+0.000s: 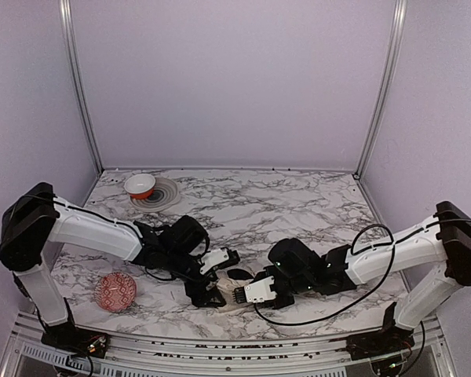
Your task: Put away the umbrella
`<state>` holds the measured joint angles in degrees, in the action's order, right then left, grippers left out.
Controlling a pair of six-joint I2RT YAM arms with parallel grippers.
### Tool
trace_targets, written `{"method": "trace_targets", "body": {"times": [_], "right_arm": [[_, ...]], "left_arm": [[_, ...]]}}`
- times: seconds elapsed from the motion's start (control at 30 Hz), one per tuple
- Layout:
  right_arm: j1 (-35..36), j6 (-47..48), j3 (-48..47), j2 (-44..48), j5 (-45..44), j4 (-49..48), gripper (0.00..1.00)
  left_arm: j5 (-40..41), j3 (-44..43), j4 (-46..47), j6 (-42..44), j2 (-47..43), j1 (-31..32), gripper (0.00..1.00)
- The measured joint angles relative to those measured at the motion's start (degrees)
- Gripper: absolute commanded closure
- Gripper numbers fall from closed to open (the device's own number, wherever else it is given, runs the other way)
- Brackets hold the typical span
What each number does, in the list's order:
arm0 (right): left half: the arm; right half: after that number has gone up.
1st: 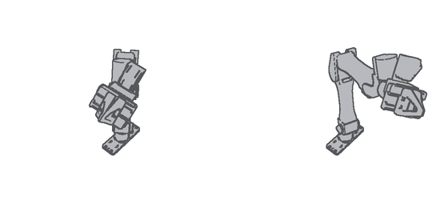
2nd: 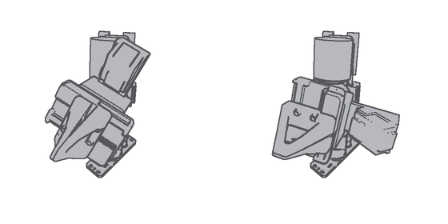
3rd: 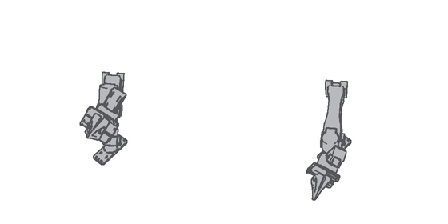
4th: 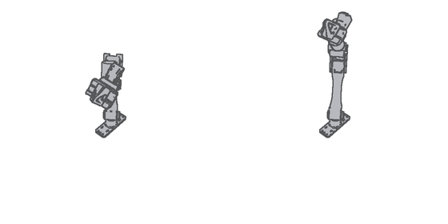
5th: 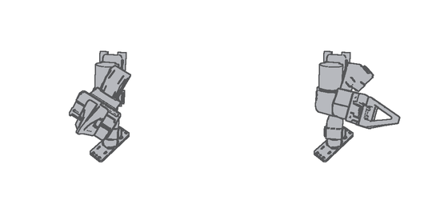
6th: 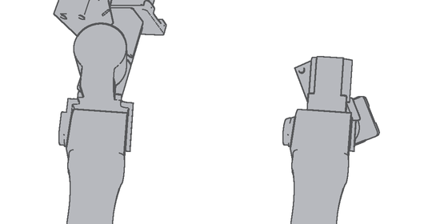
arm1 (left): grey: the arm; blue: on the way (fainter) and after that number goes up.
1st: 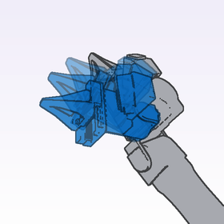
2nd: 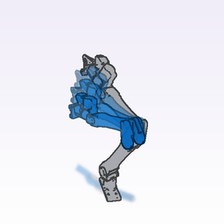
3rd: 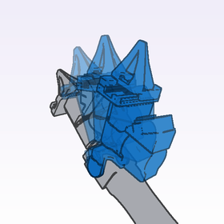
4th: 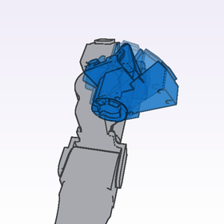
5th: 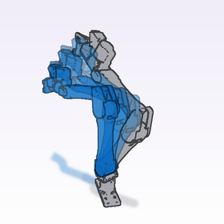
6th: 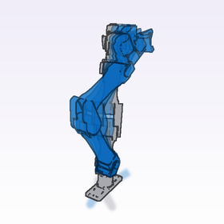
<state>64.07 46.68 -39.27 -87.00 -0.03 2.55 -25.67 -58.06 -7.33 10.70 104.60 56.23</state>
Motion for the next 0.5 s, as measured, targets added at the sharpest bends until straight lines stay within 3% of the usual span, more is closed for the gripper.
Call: {"method": "trace_targets", "body": {"times": [0.13, 0.3, 0.5], "right_arm": [[0.0, -1.0, -1.0, -0.4, 1.5, 1.9, 0.74], [-0.7, -3.7, -4.9, -3.0, 5.3, 6.0, 0.75], [-2.7, -7.7, -10.3, -7.3, 11.3, 11.2, 0.74]], "left_arm": [[6.5, 12.8, 8.8, -0.4, -13.1, -0.3, 0.04], [13.0, 20.7, 17.6, 2.7, -26.3, 0.8, 0.20], [22.2, 22.3, 17.3, 9.9, -30.8, 12.7, 0.26]]}}
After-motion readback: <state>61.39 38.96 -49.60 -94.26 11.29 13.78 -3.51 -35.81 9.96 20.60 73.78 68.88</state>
